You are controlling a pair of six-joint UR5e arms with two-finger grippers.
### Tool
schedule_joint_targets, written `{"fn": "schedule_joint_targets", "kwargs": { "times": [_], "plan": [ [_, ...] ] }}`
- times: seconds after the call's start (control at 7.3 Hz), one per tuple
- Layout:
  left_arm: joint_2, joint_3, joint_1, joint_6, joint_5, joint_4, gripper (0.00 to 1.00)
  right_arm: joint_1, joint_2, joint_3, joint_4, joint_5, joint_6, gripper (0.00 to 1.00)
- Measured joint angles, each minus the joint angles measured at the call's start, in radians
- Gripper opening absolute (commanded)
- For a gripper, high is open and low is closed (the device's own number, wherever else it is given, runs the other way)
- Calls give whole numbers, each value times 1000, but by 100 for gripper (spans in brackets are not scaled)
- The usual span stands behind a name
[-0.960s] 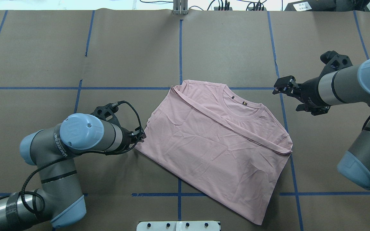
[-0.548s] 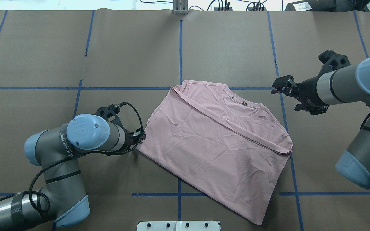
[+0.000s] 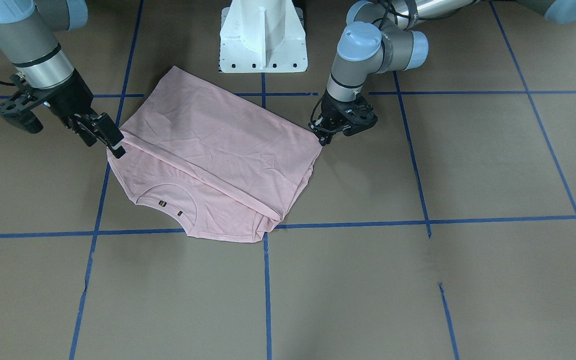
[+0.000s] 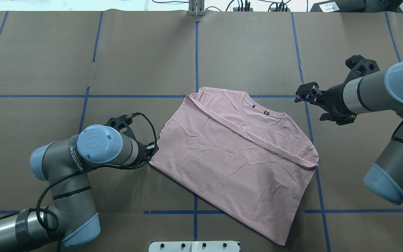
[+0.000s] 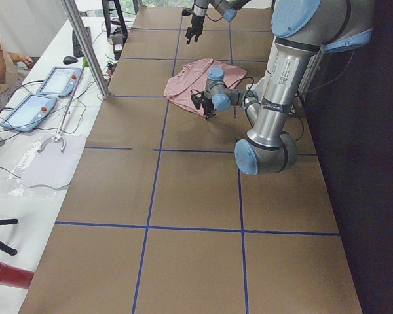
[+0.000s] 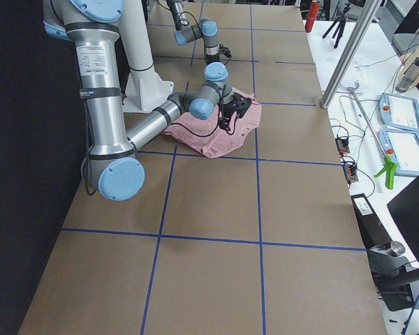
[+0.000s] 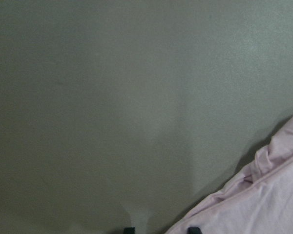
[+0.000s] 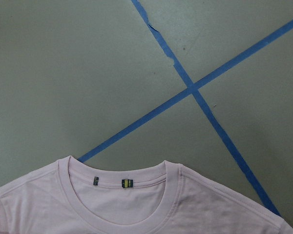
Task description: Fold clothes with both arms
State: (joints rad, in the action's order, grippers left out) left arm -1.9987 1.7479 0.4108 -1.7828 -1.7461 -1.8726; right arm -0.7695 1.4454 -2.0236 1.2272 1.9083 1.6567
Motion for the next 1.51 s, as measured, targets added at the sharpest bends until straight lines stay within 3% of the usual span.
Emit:
{"fn": "schedule_joint_targets", "kwargs": {
  "times": [0.27,0.55,0.82,0.96,1.37,1.51],
  "plan": [
    [-9,18,12,26,0,31,0,1,0,1,-1,0,1,100],
    [-11,44,90,191,12,85,0,3,0,2,-1,-1,0,100],
    [-23,-17,179,351,66,74,0,6,-11,5,-3,-1,0,100],
    [-62,-104,227,392,79,20,0,6,-15,7,-5,-2,1,100],
    [-330,-598,364,481,89,-275,0,11,-17,3,-8,-3,12,100],
    [-375,-719,394,513,91,-369,60,22,-25,4,-9,-4,13,100]
  ]
}}
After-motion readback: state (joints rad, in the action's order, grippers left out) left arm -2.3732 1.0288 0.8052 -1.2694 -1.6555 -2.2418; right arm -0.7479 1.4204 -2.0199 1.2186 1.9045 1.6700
